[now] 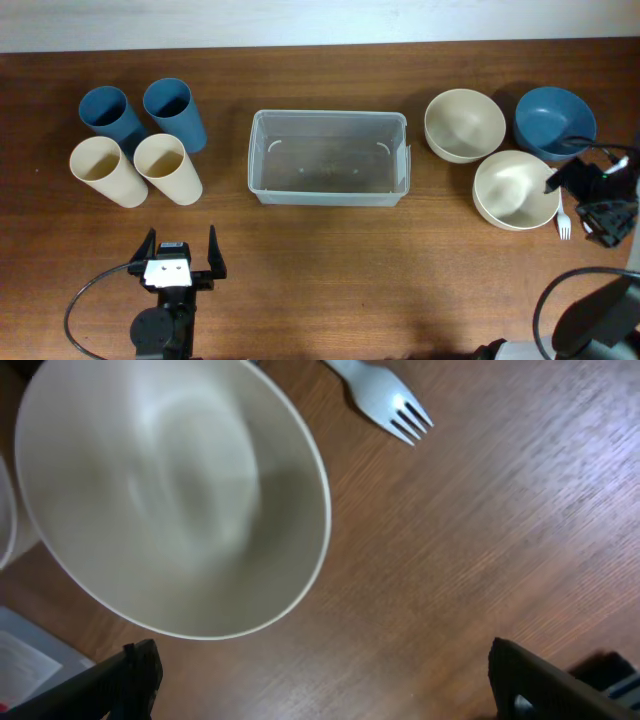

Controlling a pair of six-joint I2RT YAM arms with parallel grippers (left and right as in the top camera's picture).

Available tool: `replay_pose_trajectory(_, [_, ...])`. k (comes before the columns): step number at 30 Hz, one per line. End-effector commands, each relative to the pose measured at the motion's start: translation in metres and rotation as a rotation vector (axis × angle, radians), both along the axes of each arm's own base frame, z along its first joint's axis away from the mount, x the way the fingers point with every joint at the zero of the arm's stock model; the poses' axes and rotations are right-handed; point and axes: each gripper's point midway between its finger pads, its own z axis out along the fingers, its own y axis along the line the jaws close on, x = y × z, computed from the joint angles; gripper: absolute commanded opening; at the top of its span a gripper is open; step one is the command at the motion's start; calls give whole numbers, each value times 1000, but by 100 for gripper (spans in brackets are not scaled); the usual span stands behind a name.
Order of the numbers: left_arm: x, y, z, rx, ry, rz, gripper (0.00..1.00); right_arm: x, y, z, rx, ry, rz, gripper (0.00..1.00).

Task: Pack container
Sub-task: 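Lower the right gripper to the front cream bowl's rim and grip it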

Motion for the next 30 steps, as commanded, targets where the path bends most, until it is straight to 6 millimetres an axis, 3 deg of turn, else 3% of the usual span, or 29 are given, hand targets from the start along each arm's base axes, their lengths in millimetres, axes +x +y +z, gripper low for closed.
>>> replay_pose_trajectory(1, [0, 0, -1, 8, 1, -2, 100, -3, 18, -21, 108, -24, -13, 99])
replay_pose_trajectory(8, [0, 0, -1, 8, 1, -2, 100, -3, 23, -50, 125, -40, -22, 99])
replay_pose_trajectory(19, [0, 0, -1, 8, 1, -2, 100, -3, 9, -53, 111, -64, -80, 99])
replay_pose_trajectory(30, [0, 0, -1, 8, 1, -2, 100, -8, 5, -75, 104, -80, -92, 99])
